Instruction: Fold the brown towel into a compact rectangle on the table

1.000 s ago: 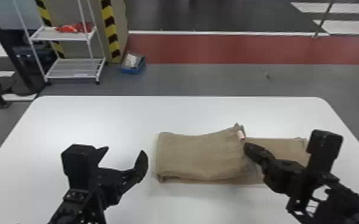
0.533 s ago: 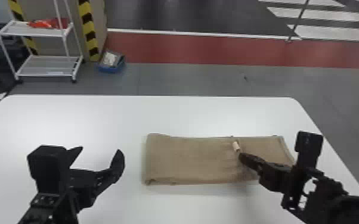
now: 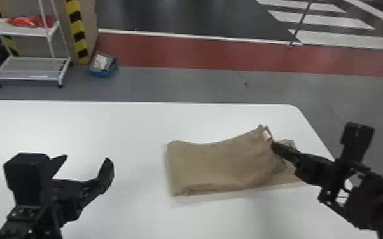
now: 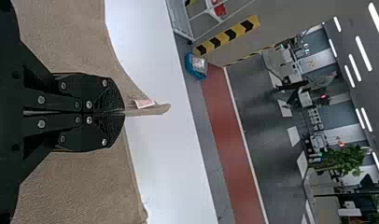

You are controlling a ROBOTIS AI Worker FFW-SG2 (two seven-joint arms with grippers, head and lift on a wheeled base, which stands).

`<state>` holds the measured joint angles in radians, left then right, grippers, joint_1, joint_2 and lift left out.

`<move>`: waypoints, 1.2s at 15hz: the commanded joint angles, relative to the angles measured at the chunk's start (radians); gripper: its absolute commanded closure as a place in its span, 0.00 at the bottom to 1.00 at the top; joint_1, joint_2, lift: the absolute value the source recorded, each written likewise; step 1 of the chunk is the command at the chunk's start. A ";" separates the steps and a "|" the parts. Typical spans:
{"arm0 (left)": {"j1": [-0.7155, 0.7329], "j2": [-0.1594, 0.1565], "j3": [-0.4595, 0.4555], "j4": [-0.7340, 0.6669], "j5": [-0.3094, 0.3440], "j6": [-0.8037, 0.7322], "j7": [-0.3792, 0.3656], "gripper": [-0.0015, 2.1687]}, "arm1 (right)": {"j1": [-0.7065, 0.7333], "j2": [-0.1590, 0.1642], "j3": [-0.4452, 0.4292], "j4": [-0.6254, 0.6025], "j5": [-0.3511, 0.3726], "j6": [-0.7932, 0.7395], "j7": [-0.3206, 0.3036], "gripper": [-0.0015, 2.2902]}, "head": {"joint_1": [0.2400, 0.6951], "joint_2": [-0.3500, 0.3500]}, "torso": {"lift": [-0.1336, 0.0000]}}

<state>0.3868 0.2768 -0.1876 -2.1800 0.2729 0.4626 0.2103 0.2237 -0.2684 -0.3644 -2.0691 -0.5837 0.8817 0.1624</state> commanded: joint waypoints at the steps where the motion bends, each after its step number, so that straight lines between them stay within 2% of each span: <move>1: -0.017 -0.002 -0.006 0.017 0.002 0.000 0.000 0.04 | -0.024 -0.005 0.025 0.090 0.044 -0.005 0.009 0.54 | 1.00 0.22 | 0.07; 3: -0.034 -0.005 -0.009 0.029 0.003 0.009 0.001 0.04 | -0.026 -0.005 0.016 0.083 0.036 -0.011 0.011 0.54 | 1.00 0.20 | 0.07; 6: -0.037 -0.004 -0.009 0.040 0.002 0.015 0.000 0.04 | -0.020 -0.008 -0.061 -0.014 -0.002 0.035 0.009 0.54 | 1.00 0.20 | 0.07; 8: -0.035 0.001 -0.006 0.042 0.005 0.012 0.000 0.04 | -0.020 -0.029 -0.127 -0.023 -0.042 0.044 0.009 0.54 | 1.00 0.19 | 0.07; 10: -0.031 0.001 0.000 0.043 0.008 0.006 -0.002 0.04 | -0.015 -0.058 -0.131 0.024 -0.028 0.047 0.016 0.54 | 1.00 0.15 | 0.07; 13: -0.029 -0.001 -0.006 0.049 0.008 0.003 -0.003 0.04 | -0.020 -0.040 -0.080 0.116 0.038 0.013 0.045 0.54 | 1.00 0.11 | 0.07; 15: -0.029 -0.001 -0.006 0.049 0.006 0.003 -0.003 0.04 | -0.021 -0.035 -0.088 0.110 0.035 0.013 0.049 0.54 | 1.00 0.11 | 0.07; 18: -0.025 0.001 -0.003 0.049 0.005 0.003 -0.002 0.04 | -0.004 -0.037 -0.153 0.000 -0.027 0.023 0.057 0.54 | 1.00 0.11 | 0.07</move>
<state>0.3600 0.2766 -0.1921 -2.1307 0.2789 0.4656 0.2081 0.2108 -0.3046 -0.4827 -2.0213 -0.5813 0.9032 0.2161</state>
